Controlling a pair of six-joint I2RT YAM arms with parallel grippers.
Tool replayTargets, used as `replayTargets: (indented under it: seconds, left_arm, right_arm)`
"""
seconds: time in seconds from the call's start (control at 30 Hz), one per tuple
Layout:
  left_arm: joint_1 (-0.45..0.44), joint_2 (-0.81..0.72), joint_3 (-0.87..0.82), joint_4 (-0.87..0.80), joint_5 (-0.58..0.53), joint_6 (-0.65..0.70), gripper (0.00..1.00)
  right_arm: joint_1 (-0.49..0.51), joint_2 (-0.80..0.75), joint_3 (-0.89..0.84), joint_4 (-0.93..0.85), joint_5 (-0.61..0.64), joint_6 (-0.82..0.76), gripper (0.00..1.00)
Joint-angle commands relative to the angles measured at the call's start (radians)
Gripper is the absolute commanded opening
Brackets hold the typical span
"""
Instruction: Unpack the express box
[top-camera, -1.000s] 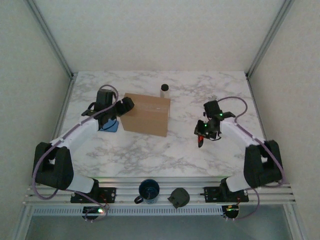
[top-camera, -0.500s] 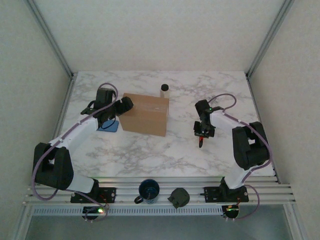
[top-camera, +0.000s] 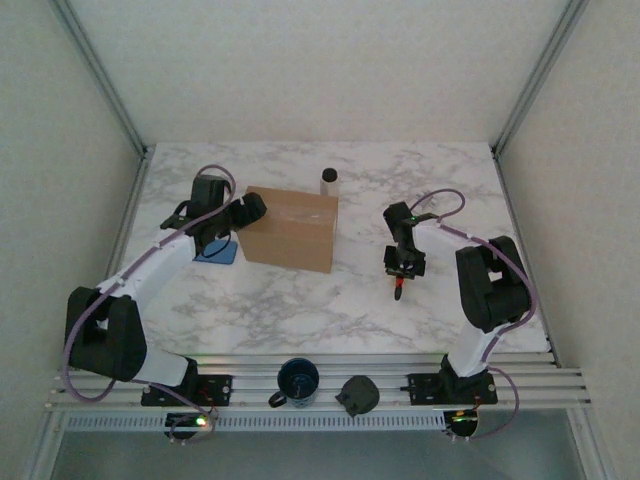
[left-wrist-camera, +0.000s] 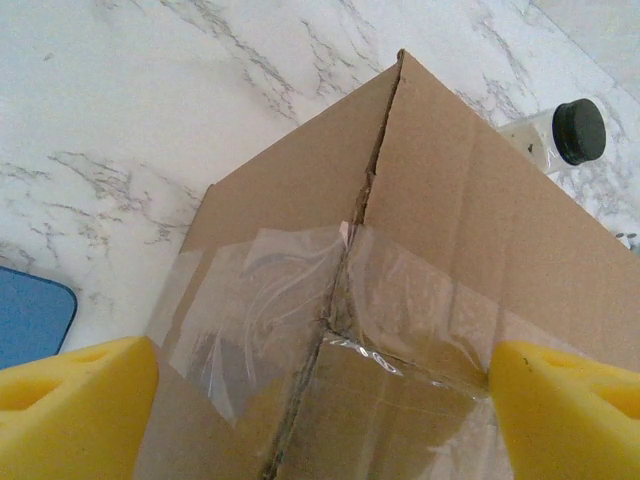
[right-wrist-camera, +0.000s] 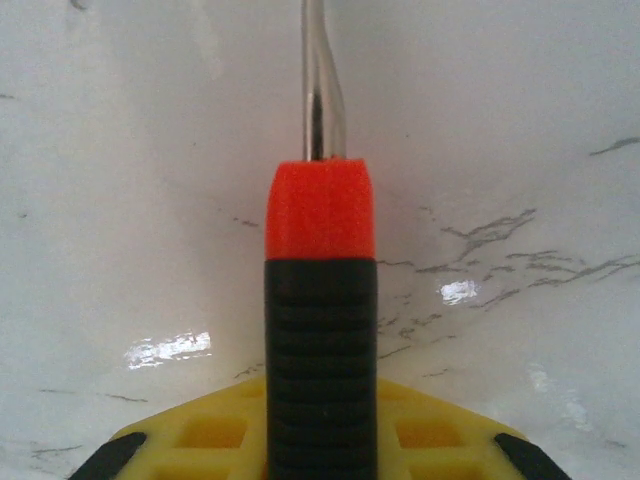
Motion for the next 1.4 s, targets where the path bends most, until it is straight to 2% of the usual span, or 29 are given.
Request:
replayTargets:
  seconds: [0.0,0.1,0.17,0.2,0.23,0.27,0.33,0.4,0.53,0.67,0.93,1.13,1.37]
  left_arm:
    - [0.001,-0.026,0.026,-0.039,-0.006,0.019,0.85]
    - [0.001,-0.029,0.025,-0.041,-0.01,0.022,0.86]
    - [0.001,-0.027,0.023,-0.04,-0.01,0.024,0.86]
    - [0.001,-0.028,0.022,-0.041,-0.01,0.025,0.86]
    - [0.001,-0.028,0.022,-0.04,-0.01,0.025,0.85]
    - [0.001,-0.029,0.022,-0.039,-0.01,0.026,0.85]
    - [0.002,-0.03,0.02,-0.04,-0.012,0.027,0.86]
    - [0.001,-0.033,0.02,-0.041,-0.015,0.028,0.86]
    - [0.002,-0.037,0.022,-0.048,-0.022,0.03,0.86]
    - [0.003,-0.04,0.017,-0.048,-0.028,0.029,0.86]
    - [0.003,-0.031,0.011,-0.047,-0.034,0.029,0.86]
    - [0.002,-0.032,0.008,-0.048,-0.038,0.03,0.86]
    - [0.003,-0.033,0.005,-0.051,-0.041,0.03,0.86]
  right_arm:
    - [-0.005,0.041,-0.016,0.025,0.031,0.039,0.21]
    - [-0.005,0.034,-0.016,0.022,0.033,0.041,0.25]
    - [-0.005,0.03,-0.016,0.02,0.034,0.039,0.25]
    - [-0.005,0.027,-0.016,0.02,0.035,0.039,0.19]
    - [-0.004,0.021,-0.018,0.024,0.038,0.039,0.04]
    - [-0.005,0.007,-0.025,0.036,0.036,0.036,0.0]
    - [-0.006,-0.037,-0.049,0.081,0.011,0.012,0.0]
    - [-0.005,-0.101,-0.081,0.143,-0.055,-0.027,0.0]
    - [-0.019,-0.223,-0.145,0.294,-0.301,-0.119,0.0]
    - [-0.051,-0.268,-0.22,0.474,-0.523,-0.106,0.0]
    - [-0.073,-0.106,-0.226,0.588,-0.532,-0.016,0.0]
    - [-0.075,-0.045,-0.231,0.636,-0.499,0.036,0.0]
    - [-0.075,-0.013,-0.2,0.488,-0.401,0.052,0.0]
